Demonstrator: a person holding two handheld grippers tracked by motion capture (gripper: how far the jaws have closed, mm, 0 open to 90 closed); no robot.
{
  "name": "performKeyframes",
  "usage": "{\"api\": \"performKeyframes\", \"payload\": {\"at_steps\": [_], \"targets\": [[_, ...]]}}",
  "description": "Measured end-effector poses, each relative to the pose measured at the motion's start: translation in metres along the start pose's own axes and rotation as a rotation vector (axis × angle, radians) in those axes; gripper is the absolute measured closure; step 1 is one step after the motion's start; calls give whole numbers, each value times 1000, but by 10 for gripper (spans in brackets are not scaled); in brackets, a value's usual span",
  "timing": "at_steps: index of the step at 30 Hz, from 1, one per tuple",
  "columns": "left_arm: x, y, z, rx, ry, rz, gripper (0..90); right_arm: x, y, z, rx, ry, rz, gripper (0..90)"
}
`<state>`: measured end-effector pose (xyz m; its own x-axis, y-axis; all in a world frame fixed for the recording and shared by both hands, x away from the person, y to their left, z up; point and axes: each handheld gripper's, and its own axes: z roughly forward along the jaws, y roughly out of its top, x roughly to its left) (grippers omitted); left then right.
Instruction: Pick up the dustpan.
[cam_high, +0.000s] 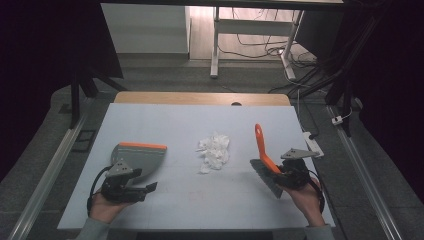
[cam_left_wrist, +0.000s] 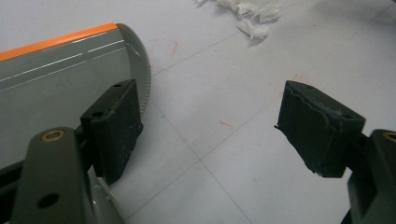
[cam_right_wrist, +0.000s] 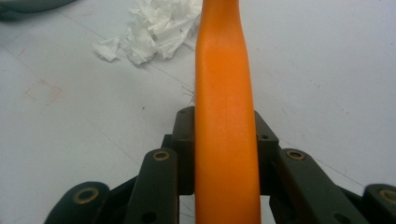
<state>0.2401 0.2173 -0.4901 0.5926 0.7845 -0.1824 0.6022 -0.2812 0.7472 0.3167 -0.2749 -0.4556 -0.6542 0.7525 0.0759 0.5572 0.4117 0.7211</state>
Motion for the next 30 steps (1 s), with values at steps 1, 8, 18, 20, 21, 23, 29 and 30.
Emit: {"api": "performKeyframes", "payload": {"at_steps": [1, 8, 18, 20, 21, 23, 29, 30], "targets": [[0, 0, 0, 0, -3, 2, 226, 0, 0, 0, -2, 1, -1, 704], [-1, 1, -1, -3, -2, 5, 226, 0, 0, -1, -5, 3, -1, 703], [-3, 3, 0, -7, -1, 11, 226, 2, -1, 0, -6, -2, -6, 704], [-4, 3, 0, -11, 5, 17, 225, 2, -1, 0, -7, -3, -9, 703], [-4, 3, 0, -11, 5, 17, 226, 3, -1, 0, -7, -5, -11, 703], [-4, 4, -1, -17, 7, 19, 226, 3, 0, -1, -10, -5, -13, 703], [-7, 7, -1, -20, 5, 36, 225, 2, -1, -2, -13, -8, -9, 703], [-8, 8, -2, -22, 6, 38, 225, 2, -1, -2, -14, -8, -9, 703]]}}
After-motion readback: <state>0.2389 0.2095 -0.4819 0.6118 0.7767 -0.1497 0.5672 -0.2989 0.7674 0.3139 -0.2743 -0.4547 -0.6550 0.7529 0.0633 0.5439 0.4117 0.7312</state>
